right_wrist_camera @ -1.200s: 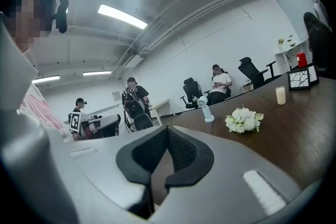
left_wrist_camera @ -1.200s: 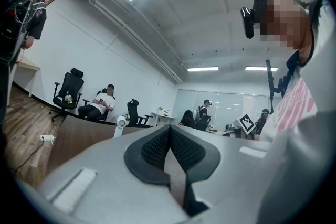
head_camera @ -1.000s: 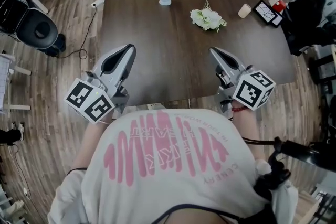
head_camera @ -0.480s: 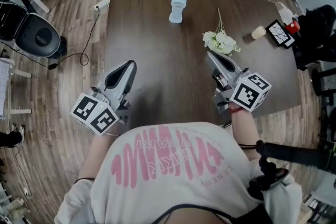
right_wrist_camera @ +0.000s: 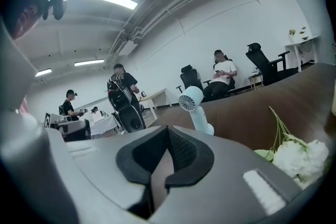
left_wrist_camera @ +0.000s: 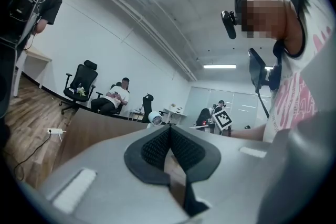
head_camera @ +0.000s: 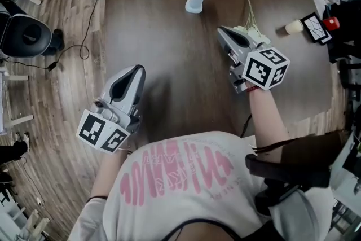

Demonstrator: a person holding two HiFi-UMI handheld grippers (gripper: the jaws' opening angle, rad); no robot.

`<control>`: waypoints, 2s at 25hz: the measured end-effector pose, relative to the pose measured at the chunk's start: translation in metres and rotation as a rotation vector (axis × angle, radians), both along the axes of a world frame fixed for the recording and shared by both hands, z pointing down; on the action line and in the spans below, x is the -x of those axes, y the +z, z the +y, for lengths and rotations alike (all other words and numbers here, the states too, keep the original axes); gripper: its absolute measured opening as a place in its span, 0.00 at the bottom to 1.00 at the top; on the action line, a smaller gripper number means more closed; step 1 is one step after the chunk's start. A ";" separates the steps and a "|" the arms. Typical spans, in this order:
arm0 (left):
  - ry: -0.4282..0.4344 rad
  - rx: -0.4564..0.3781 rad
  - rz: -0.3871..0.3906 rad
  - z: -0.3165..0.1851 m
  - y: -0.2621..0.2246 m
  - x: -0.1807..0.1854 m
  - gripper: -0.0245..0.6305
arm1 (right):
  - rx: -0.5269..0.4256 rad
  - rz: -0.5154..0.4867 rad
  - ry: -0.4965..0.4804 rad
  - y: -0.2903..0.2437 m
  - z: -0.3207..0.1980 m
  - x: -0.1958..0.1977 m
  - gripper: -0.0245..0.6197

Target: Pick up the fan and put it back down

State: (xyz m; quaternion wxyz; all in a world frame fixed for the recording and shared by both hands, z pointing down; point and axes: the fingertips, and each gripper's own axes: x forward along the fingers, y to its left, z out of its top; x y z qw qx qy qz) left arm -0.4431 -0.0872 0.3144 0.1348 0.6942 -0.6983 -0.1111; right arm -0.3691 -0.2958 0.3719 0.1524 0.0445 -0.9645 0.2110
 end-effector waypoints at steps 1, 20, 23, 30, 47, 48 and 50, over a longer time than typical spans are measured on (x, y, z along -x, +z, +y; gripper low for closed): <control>-0.004 -0.001 -0.001 -0.001 0.002 0.005 0.06 | 0.003 0.002 -0.002 0.004 -0.005 0.009 0.05; -0.089 0.046 0.026 0.017 0.030 0.057 0.06 | -0.043 0.153 0.034 0.065 -0.059 0.099 0.16; -0.088 0.041 0.030 0.019 0.029 0.059 0.06 | -0.058 0.182 0.055 0.071 -0.065 0.100 0.28; -0.089 0.042 0.046 0.025 0.033 0.064 0.06 | -0.086 0.199 0.058 0.078 -0.074 0.115 0.50; -0.121 0.054 0.042 0.042 0.034 0.069 0.06 | -0.156 0.245 0.059 0.082 -0.090 0.149 0.39; -0.125 0.053 0.042 0.042 0.034 0.070 0.06 | -0.158 0.243 0.062 0.083 -0.091 0.149 0.39; -0.129 0.054 0.042 0.044 0.036 0.071 0.06 | -0.156 0.238 0.063 0.083 -0.092 0.152 0.39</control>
